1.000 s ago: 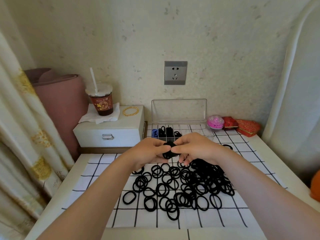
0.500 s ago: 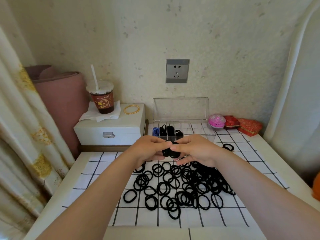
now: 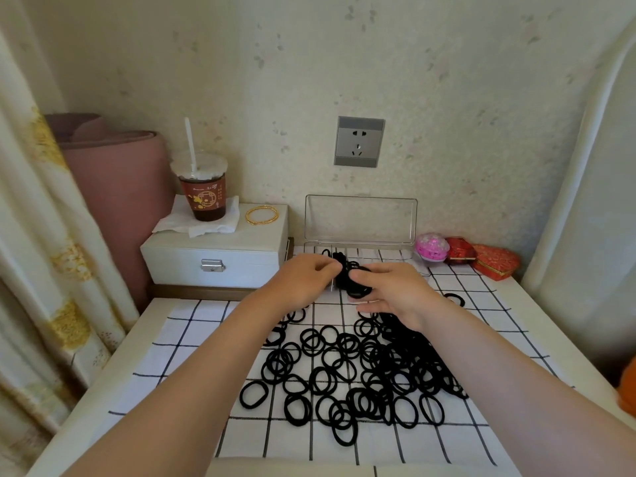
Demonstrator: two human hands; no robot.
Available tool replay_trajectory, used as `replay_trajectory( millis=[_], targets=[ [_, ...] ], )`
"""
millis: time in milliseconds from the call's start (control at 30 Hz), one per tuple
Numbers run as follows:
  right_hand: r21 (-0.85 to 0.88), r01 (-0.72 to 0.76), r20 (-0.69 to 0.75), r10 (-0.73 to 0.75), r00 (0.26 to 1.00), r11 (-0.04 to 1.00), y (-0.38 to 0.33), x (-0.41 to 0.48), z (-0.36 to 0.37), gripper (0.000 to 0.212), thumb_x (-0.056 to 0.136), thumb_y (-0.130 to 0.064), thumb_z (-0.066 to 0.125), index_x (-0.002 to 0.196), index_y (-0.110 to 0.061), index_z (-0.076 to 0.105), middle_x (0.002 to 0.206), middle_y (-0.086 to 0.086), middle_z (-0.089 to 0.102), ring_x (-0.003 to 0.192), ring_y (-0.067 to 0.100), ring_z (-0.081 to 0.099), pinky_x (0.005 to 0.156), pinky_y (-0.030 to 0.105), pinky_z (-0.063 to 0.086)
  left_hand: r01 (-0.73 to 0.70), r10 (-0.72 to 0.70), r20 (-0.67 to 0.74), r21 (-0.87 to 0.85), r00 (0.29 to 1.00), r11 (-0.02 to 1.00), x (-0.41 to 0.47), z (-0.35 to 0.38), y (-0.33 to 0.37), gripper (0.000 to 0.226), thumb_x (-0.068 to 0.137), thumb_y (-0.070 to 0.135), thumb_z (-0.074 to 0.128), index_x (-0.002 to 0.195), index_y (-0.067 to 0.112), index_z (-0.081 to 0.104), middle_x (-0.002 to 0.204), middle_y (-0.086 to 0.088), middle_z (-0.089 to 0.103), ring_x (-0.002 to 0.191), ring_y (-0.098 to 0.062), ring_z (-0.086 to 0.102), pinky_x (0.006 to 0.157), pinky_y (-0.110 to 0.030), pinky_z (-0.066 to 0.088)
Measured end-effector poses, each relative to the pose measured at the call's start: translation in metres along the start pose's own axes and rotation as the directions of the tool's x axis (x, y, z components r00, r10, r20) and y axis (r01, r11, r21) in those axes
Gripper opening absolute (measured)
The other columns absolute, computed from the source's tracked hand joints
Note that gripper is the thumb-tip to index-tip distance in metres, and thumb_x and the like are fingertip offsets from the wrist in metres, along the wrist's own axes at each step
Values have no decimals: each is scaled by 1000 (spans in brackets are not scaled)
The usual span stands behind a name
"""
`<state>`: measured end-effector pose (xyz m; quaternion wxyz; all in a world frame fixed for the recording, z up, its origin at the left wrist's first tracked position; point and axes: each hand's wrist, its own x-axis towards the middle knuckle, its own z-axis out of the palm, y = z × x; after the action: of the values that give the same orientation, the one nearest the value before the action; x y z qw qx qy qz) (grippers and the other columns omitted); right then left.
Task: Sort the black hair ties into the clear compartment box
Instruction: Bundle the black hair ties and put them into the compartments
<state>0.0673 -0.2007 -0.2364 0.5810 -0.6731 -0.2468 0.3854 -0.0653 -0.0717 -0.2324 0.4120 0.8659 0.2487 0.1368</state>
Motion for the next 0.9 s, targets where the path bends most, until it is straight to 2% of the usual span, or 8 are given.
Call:
replay_trajectory(
  millis=[100,200,400,467,567,667,733,900],
  targets=[
    [-46,53,-125,-58,990,998,-9,14,-4,19,88,-17,74,105,-9,71,93,14,76,78,24,76,60,29,59,-39,47,-92,91,995,995,11,-3,-5,31,104,36,41,113,22,68,100,6,67,93,-12,58,75,-24,41],
    [-144,100,-270,-136,953,985,-17,36,-11,10,87,-18,75,96,-13,72,87,6,73,69,14,66,53,22,52,-48,59,-120,93,991,995,23,-2,-11,36,103,29,46,134,18,59,130,0,62,118,-14,55,95,-22,37],
    [-419,127,-258,-252,933,899,-22,78,-6,11,85,-16,74,75,-17,72,80,8,71,74,22,65,58,34,55,-144,163,-31,324,986,935,50,9,-24,53,96,30,58,147,24,43,143,-1,48,135,-19,39,110,-35,36],
    [-561,142,-222,-314,923,815,-23,89,-4,10,83,-15,74,77,-8,74,75,10,70,69,24,64,62,36,54,-155,175,-42,301,984,941,56,12,-25,59,95,30,57,150,24,37,146,-2,45,138,-19,34,112,-36,33],
    [-775,129,-128,-354,927,619,-24,96,-1,9,84,-16,72,78,-9,73,63,3,62,63,18,57,50,25,40,-147,169,-51,288,984,946,62,16,-27,65,94,33,57,152,23,30,150,-4,40,141,-22,30,113,-37,30],
    [-895,92,-73,-347,935,437,-23,103,1,12,84,-16,67,78,-8,74,70,6,66,69,23,63,55,28,47,-150,168,-31,306,985,940,65,19,-30,66,92,36,59,151,27,31,147,-4,40,139,-22,29,107,-33,30],
    [-933,46,-75,-318,945,358,-21,109,0,14,82,-19,66,72,-10,70,70,5,62,69,24,61,49,26,41,-160,179,-29,322,983,933,67,21,-31,64,91,40,59,150,30,34,144,-4,41,137,-22,29,102,-30,29],
    [-992,32,4,-219,976,125,-22,116,0,21,87,-26,59,96,-12,71,100,9,62,95,29,61,67,30,46,-145,164,-11,413,986,899,67,26,-33,65,90,55,54,150,42,31,152,-1,29,143,-20,16,114,-37,22]
  ],
)
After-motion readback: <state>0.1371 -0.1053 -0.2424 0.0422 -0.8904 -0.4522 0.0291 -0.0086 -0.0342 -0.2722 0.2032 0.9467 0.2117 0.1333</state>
